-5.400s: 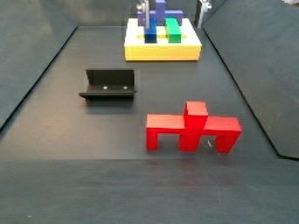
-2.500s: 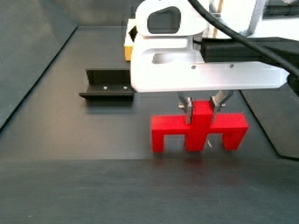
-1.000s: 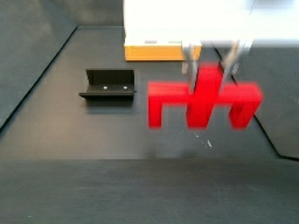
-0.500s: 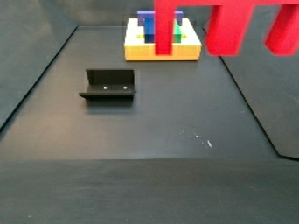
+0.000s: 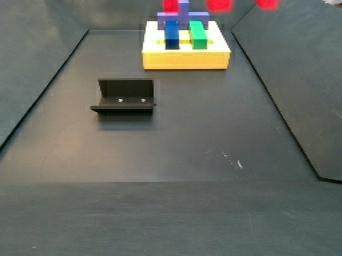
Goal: Pick up the red object. Move up. Move to above the board. Insert the red object.
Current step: Move to above the board.
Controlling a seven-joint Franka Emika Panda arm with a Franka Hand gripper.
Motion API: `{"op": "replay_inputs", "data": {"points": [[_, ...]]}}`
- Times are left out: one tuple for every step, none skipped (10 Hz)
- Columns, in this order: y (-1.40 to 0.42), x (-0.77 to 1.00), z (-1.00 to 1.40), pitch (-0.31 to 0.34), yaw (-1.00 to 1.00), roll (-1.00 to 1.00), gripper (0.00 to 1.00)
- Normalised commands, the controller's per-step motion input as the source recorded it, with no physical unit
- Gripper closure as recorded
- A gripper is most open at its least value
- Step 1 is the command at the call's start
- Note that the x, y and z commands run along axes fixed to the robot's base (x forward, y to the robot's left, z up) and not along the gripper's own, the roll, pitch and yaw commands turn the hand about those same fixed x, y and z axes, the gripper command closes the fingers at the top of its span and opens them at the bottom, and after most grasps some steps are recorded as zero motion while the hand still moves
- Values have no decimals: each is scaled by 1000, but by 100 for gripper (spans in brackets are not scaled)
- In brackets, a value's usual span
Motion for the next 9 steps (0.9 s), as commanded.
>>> {"op": "replay_inputs", "data": {"points": [[-1400,119,128,19,6,-10,100],[-1400,120,132,20,9,-10,100],[-1400,123,141,30,8,-12,100],[-1400,128,149,54,6,-2,100],[-1400,140,152,76,7,-8,100],[-1400,158,155,100,11,7,100],[-1400,189,161,129,7,-9,100],[-1400,236,174,157,9,14,100],[-719,160,100,172,8,20,100]]}}
